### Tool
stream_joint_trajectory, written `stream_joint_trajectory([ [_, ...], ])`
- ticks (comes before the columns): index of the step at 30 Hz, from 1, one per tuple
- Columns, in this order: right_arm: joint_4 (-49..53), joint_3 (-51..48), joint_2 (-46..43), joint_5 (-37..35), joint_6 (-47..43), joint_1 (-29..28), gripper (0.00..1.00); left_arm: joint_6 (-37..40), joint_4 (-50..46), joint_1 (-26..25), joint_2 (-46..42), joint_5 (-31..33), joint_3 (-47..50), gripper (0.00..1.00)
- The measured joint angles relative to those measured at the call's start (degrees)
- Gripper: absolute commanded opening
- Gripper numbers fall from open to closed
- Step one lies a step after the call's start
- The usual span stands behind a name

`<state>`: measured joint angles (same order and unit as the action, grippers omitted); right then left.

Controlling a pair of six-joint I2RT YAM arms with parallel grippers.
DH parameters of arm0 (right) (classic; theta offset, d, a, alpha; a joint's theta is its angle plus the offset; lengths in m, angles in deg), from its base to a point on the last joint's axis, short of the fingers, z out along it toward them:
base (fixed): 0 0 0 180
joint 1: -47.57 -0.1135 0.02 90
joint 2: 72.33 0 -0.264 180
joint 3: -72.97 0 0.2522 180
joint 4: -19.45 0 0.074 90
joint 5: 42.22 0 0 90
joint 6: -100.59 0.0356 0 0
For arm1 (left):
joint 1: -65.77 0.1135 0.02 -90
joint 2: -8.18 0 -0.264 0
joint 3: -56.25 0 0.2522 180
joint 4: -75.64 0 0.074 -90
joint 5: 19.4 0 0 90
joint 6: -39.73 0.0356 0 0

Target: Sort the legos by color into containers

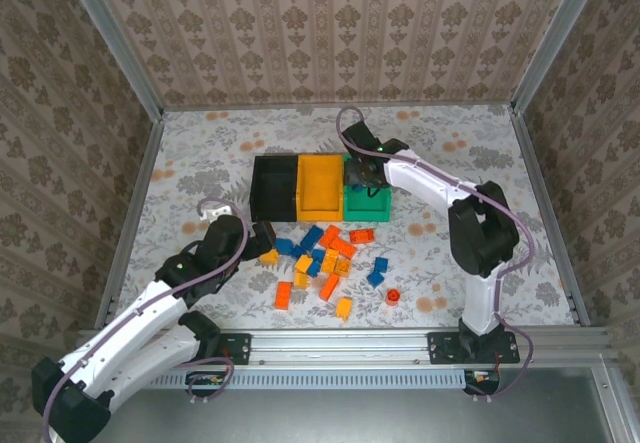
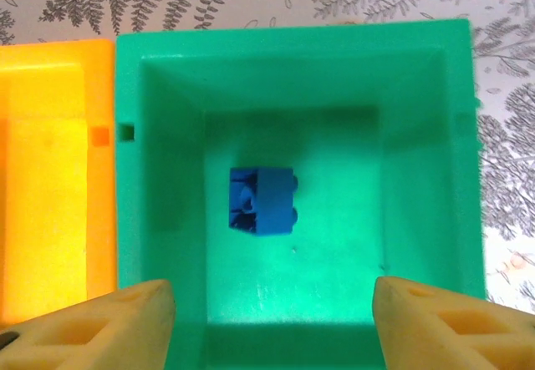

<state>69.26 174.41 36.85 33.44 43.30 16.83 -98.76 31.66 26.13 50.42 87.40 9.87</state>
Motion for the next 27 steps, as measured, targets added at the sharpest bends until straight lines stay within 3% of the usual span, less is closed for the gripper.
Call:
stream_joint_trajectory([
  [7,-7.15,-16.79,-19.15,1.31,0.33,-2.54,0.72,-0.15,1.27,0.74,7.78,-3.54,0.0,0.88],
  [11,-10.25,-23.61,-25.44,1.7,1.46,-3.8,0.73,0.04,3.82,0.74,15.43,-5.07,-0.02,0.87],
  [17,-11.23,-29.59,-28.94,1.64,3.06,-3.8,0.73,0.61,6.25,0.7,24.79,-5.33,-0.02,0.82],
  [27,-11.96,-29.79,-32.72,0.92,3.54,-3.8,0.74,1.16,11.67,-1.2,31.69,-3.89,-1.55,0.73],
])
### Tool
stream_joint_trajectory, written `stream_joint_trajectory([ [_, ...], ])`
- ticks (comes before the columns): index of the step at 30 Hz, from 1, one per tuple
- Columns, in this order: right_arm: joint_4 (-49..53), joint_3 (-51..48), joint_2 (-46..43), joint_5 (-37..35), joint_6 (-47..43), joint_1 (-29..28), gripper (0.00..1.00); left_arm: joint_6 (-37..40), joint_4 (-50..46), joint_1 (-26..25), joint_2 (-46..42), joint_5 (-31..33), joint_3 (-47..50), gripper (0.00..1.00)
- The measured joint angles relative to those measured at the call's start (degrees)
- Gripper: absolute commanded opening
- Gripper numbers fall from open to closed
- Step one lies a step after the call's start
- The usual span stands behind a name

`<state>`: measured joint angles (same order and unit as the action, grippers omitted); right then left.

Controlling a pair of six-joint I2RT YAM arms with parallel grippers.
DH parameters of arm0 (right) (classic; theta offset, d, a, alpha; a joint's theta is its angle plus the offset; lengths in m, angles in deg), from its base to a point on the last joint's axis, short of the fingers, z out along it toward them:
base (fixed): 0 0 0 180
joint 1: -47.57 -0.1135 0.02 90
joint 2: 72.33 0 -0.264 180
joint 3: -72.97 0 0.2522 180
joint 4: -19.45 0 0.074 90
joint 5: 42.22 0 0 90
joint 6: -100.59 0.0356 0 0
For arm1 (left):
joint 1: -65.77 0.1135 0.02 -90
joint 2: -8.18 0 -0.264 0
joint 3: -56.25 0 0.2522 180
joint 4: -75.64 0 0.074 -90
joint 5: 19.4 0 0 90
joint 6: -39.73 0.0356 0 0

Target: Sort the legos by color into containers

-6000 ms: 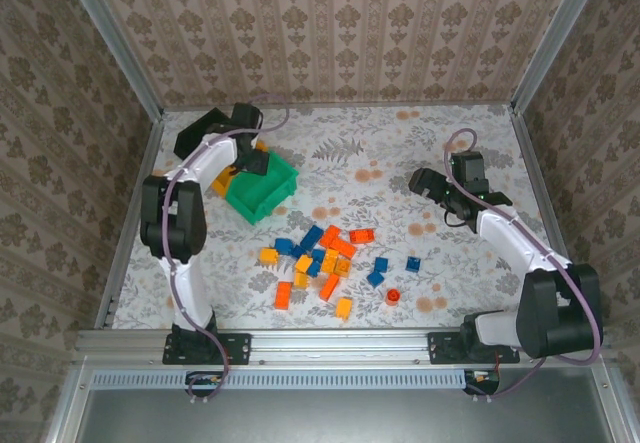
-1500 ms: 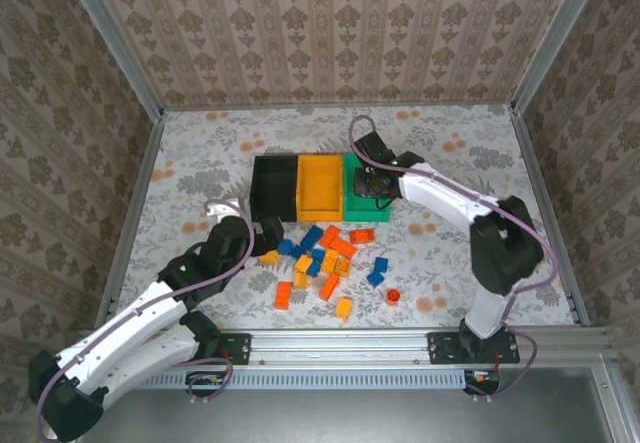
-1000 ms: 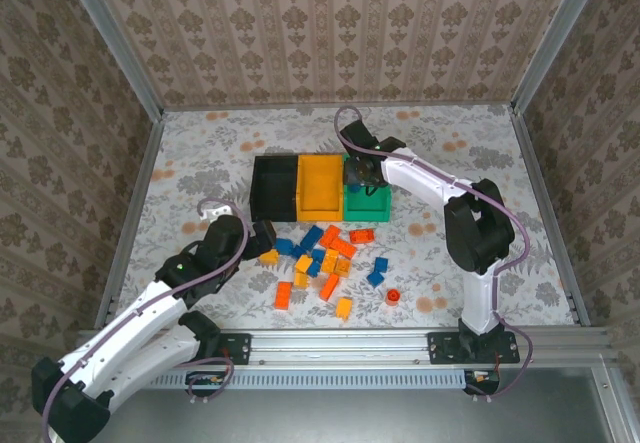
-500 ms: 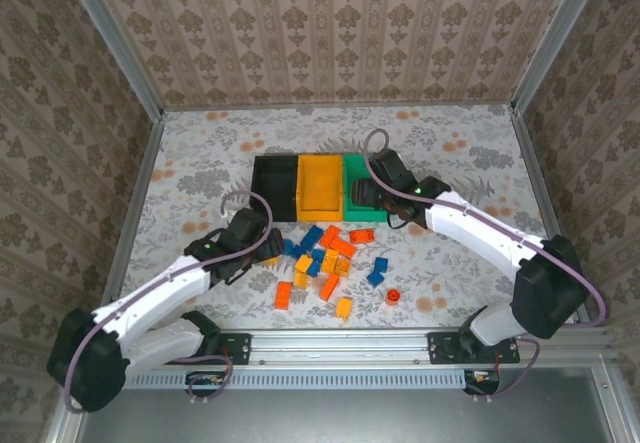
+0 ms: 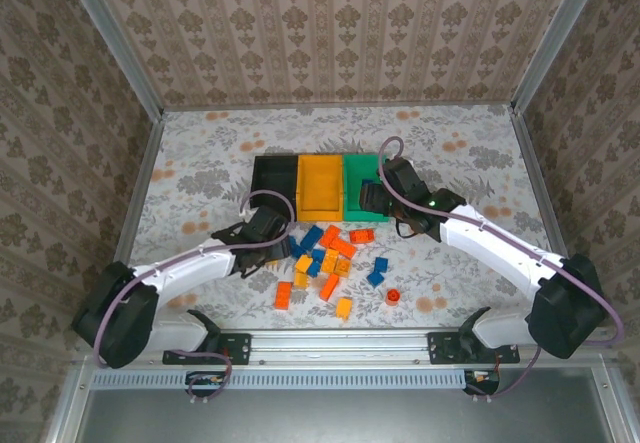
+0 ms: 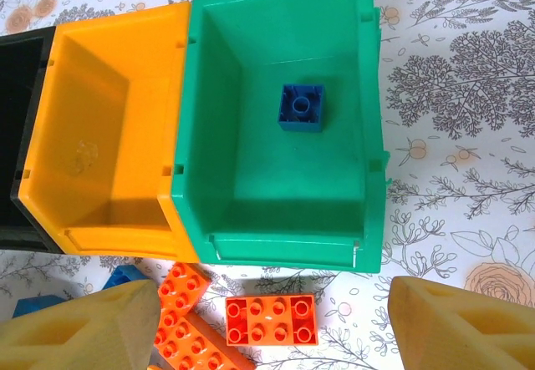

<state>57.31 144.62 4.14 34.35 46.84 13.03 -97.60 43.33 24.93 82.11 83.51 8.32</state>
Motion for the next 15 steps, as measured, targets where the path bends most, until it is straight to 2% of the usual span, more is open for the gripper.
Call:
stream_joint_trajectory([
  [3,0.02,0.0,-0.24,-0.37,0.0,0.0,0.75,0.2,1.49,-0.15,1.49,0.46,-0.7,0.7],
  [8,0.04,-0.11,-0.79,-1.01,0.15,0.0,0.75,0.15,1.16,-1.86,1.79,2.36,-1.11,0.77],
  [15,0.0,-0.22,-0.79,-1.22,0.17,0.0,0.75,0.57,-6.82,-6.47,-2.69,4.33,-3.32,0.8],
])
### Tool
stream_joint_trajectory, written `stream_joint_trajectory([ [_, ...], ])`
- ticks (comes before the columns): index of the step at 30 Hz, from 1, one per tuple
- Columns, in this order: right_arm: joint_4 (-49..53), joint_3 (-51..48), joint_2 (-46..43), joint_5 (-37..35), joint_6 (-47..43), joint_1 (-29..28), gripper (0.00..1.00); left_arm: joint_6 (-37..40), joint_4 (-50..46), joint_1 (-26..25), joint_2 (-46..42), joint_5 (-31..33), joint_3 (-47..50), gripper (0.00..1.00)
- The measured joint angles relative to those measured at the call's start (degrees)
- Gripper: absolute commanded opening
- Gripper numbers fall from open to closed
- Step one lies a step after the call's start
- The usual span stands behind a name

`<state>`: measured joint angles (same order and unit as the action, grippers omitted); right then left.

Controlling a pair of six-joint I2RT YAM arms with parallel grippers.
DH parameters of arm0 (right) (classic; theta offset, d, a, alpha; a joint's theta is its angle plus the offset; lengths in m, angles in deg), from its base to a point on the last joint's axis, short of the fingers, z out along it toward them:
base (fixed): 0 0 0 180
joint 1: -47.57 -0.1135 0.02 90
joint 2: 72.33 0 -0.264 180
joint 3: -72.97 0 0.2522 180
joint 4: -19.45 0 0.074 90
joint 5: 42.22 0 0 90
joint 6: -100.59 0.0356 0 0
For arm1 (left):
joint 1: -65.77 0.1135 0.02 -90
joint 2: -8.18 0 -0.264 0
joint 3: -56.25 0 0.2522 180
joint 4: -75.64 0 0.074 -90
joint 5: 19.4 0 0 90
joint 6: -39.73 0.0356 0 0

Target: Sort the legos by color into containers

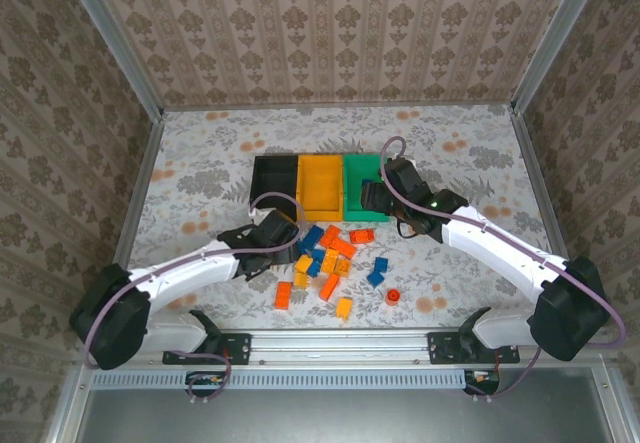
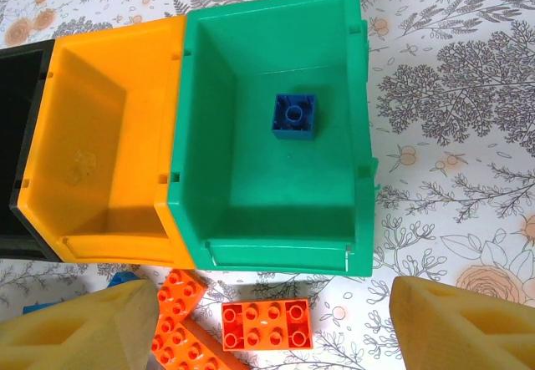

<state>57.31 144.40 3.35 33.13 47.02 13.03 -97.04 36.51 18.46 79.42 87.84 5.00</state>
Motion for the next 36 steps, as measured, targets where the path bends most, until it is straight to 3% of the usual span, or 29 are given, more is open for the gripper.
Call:
stream_joint_trajectory([
  [7,-0.37,-0.76,0.0,0.0,0.24,0.0,0.75,0.0,-2.51,0.15,-2.19,1.25,0.63,0.8],
  [15,-0.35,-1.2,-1.51,0.0,0.96,0.0,0.75,0.31,0.76,1.16,4.68,0.94,2.6,0.77],
  [20,-0.39,-1.44,-3.63,-0.11,1.11,0.0,0.76,1.18,3.56,2.6,8.87,0.68,2.6,0.69],
  [28,-0.33,-2.19,-4.28,-0.46,1.25,0.02,0.76,2.12,5.66,2.73,8.81,0.24,2.6,0.38],
  [36,-0.37,-2.93,-4.72,-0.72,1.33,0.11,0.76,2.62,0.63,3.19,-1.68,-0.22,0.31,0.39],
])
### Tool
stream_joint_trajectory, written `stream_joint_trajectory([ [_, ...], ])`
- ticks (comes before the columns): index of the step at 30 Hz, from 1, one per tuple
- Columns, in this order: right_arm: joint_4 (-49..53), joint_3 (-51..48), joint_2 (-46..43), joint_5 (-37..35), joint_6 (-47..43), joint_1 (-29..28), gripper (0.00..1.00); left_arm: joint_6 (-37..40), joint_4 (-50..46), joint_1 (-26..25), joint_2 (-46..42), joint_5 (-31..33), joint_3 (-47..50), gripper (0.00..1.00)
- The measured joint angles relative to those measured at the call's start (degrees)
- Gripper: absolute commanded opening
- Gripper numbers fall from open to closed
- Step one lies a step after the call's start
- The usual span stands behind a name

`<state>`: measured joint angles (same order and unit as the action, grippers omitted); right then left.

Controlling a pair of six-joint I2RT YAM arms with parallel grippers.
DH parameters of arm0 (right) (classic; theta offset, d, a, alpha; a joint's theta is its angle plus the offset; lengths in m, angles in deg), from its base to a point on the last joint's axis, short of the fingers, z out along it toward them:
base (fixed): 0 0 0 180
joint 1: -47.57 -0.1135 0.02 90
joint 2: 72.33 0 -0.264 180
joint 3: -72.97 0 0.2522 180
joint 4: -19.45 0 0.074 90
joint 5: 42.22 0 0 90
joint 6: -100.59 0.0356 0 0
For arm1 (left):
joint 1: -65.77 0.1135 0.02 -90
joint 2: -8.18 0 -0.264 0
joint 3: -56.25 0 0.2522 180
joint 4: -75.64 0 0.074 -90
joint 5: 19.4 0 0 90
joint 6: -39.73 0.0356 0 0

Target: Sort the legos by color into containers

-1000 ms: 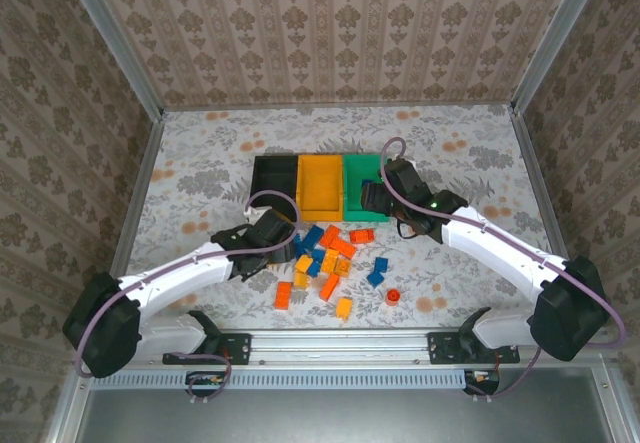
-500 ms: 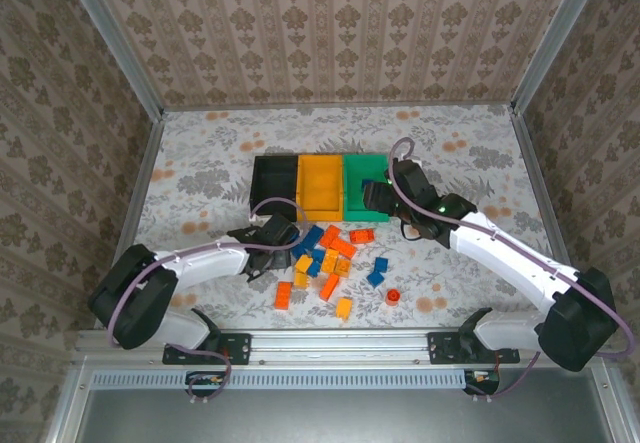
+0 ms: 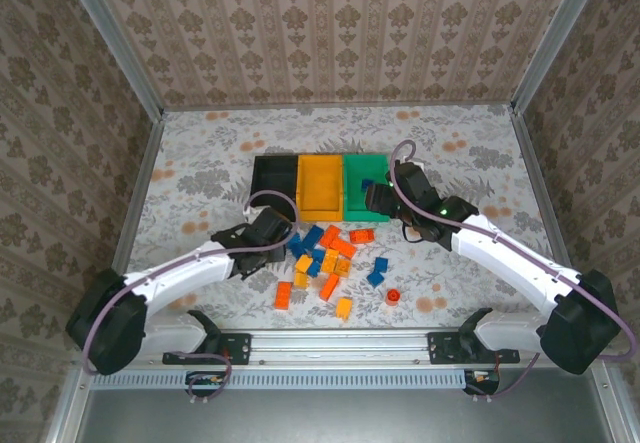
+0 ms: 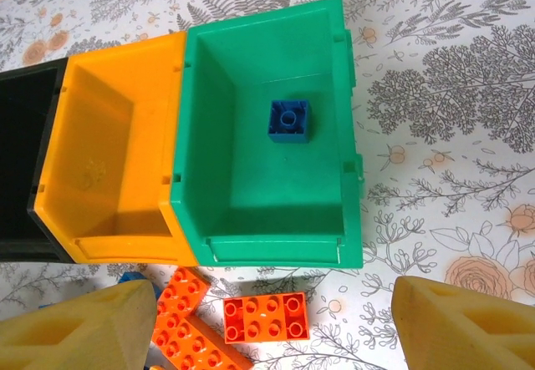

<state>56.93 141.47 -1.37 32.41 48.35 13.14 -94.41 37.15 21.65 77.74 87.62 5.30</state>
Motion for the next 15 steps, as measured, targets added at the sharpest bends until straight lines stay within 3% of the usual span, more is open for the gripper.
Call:
stream_joint_trajectory([
  [5,0.0,-1.22,-0.04,-0.35,0.22,0.04,0.76,2.86,-1.16,4.22,1.81,0.35,-10.71,0.39],
  [15,0.52,-2.99,-2.25,-0.83,0.63,0.39,0.77,8.44,0.0,12.87,23.71,1.01,-28.89,0.39],
])
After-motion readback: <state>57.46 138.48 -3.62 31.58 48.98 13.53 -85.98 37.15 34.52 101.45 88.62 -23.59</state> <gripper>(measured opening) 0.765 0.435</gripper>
